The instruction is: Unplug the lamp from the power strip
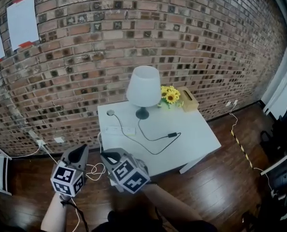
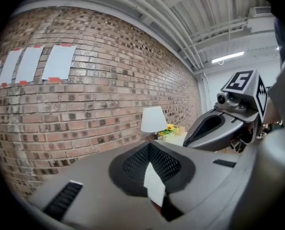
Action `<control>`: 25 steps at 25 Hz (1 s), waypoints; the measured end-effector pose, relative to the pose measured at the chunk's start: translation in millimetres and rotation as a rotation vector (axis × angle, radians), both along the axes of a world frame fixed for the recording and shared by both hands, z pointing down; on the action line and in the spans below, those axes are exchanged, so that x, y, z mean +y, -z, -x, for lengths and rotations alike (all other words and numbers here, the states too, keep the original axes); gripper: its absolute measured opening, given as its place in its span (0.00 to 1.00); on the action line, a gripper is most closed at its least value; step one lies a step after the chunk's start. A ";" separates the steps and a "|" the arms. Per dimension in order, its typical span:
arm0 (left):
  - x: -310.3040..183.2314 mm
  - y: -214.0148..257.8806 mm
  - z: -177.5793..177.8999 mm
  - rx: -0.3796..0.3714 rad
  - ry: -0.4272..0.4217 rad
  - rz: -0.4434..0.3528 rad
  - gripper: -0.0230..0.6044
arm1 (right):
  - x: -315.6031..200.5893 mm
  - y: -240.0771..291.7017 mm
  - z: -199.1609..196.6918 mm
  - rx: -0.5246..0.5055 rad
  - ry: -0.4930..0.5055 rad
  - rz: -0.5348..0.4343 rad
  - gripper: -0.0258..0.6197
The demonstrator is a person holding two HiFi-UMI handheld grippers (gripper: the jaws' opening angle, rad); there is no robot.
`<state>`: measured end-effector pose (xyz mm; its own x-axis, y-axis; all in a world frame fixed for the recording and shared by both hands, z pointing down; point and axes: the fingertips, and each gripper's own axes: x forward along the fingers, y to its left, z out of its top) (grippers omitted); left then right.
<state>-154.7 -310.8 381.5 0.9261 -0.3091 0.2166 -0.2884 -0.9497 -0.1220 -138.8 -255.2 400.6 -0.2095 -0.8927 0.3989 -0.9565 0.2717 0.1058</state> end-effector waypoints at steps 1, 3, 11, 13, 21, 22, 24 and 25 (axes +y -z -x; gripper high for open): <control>-3.5 0.1 4.3 0.008 -0.002 0.008 0.05 | -3.2 0.3 4.2 0.008 -0.005 0.000 0.04; -9.8 -2.3 11.6 0.017 -0.004 0.023 0.05 | -8.4 1.4 11.5 0.024 -0.016 -0.006 0.04; -19.6 -6.7 22.7 0.050 -0.037 0.050 0.05 | -15.3 18.1 23.8 0.042 -0.065 -0.067 0.04; -20.6 -4.2 24.8 0.066 -0.049 0.055 0.05 | -14.1 21.4 25.4 0.049 -0.084 -0.073 0.04; -2.0 -4.5 25.5 0.093 -0.153 0.078 0.05 | 5.8 32.1 25.8 0.080 -0.215 -0.111 0.04; 2.9 -4.7 24.5 0.093 -0.172 0.079 0.05 | 10.2 31.8 25.4 0.082 -0.236 -0.112 0.04; 13.3 -6.5 21.3 0.089 -0.212 0.086 0.05 | 20.8 30.6 24.1 0.084 -0.279 -0.114 0.04; 18.5 -8.5 19.4 0.087 -0.229 0.092 0.05 | 27.1 29.4 23.5 0.083 -0.299 -0.113 0.04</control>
